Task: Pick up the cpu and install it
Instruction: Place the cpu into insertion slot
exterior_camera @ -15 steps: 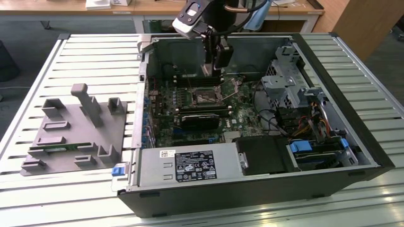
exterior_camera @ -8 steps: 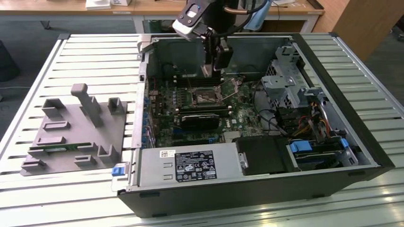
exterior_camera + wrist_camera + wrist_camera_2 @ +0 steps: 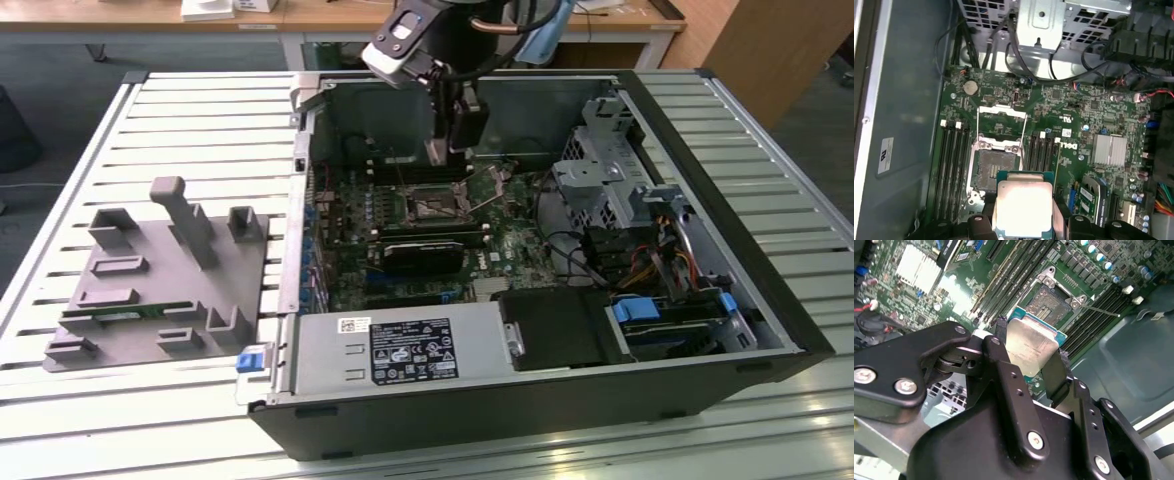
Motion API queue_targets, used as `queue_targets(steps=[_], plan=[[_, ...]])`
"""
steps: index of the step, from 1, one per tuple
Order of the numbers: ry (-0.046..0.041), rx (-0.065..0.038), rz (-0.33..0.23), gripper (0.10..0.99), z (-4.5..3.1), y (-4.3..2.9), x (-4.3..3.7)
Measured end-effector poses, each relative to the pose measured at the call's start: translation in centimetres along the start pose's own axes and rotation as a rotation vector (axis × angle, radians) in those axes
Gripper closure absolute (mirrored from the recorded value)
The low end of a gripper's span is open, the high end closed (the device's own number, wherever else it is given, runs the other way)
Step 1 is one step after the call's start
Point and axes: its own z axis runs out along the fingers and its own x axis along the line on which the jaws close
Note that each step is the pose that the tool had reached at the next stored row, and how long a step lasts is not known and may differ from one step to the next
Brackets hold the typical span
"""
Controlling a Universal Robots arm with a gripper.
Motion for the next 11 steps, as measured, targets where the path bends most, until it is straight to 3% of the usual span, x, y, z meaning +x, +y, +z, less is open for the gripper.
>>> queue_targets(steps=[4,8,11], plan=[[-0.0042,0.002,0.042,0.557,0.33,0.0,0.11],[-0.0044,0.002,0.045,0.557,1.02,0.11,0.88],[0.0094,0.001,0.045,0.557,1.34,0.11,0.92]])
